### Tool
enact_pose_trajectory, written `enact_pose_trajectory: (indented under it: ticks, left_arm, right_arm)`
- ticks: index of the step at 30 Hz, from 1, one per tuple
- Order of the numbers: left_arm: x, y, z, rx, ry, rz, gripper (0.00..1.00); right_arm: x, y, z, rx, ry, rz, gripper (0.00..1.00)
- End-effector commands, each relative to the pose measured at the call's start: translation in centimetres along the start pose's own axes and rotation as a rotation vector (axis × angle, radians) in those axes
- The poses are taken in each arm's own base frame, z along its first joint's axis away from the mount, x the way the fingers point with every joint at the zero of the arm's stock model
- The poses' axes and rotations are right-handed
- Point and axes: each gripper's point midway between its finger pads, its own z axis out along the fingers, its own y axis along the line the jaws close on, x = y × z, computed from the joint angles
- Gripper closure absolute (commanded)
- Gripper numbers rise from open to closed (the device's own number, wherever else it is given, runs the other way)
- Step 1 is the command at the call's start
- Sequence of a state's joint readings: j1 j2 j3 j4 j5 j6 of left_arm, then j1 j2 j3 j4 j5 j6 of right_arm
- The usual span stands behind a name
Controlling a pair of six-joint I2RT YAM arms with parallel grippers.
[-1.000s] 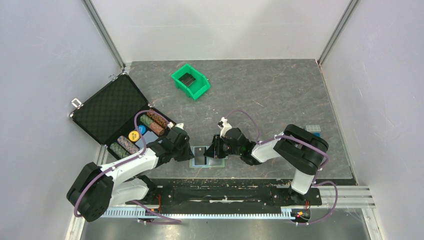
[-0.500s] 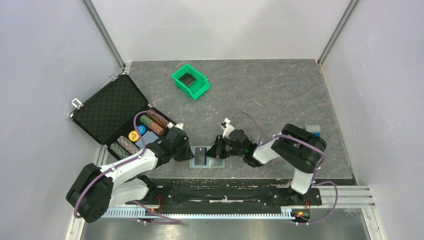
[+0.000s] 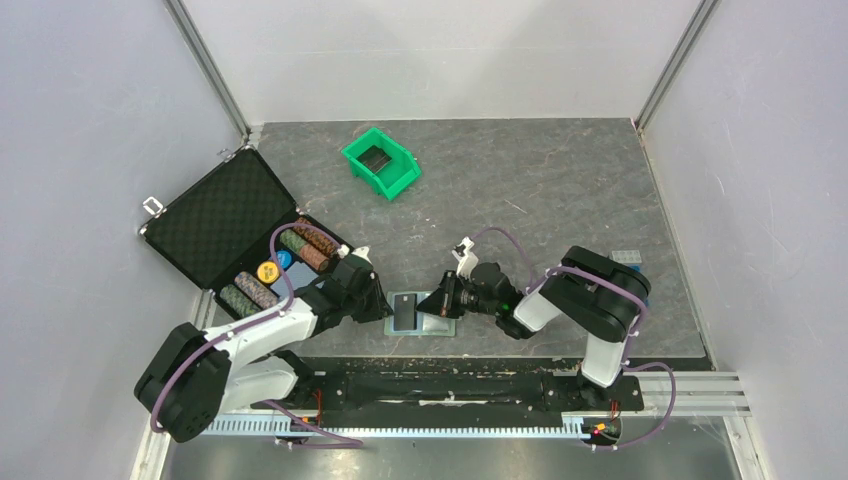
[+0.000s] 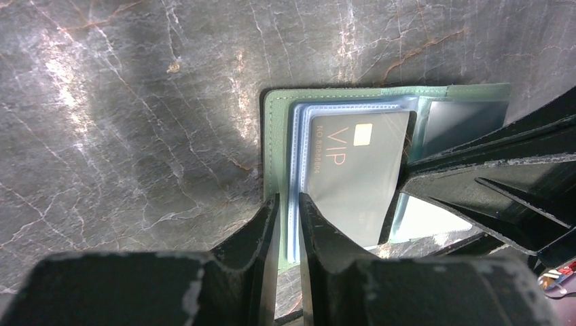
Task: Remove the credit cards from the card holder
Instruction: Remove the credit card from the card holder.
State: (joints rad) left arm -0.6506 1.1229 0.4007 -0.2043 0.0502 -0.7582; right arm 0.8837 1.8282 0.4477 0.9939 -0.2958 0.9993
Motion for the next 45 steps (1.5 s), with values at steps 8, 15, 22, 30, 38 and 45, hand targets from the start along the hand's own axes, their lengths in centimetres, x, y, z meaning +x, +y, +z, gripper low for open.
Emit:
enact_pose_trajectory:
  ticks: [8, 15, 22, 30, 38, 45]
  left_arm:
    - [1.3, 1.2, 0.4, -0.057, 0.052, -0.021, 0.78]
    - [1.3, 0.2, 0.5, -0.011, 0.056, -0.034, 0.78]
    - [1.4, -0.1, 0.5, 0.004, 0.063, -0.042, 0.78]
    - [1.5, 0.0, 0.5, 0.005, 0.067, -0.042, 0.78]
    - [1.4, -0.1, 0.4, 0.010, 0.064, -0.041, 0.78]
    - [1.4, -0.2, 0.4, 0.012, 0.066, -0.044, 0.78]
  right_arm:
    - [-0.8, -0.4, -2.3, 0.009, -0.009, -0.053, 1.00]
    - [-1.0, 0.0, -2.5, -0.003, -0.016, -0.061, 0.96]
    - [-0.4, 0.7, -1.5, -0.027, 0.006, -0.043, 0.80]
    - [-0.2, -0.2, -0.5, 0.025, 0.017, -0.054, 0.78]
    - [0.3, -0.7, 0.0, 0.047, 0.025, -0.054, 0.77]
    - [0.4, -1.0, 0.2, 0.066, 0.027, -0.055, 0.77]
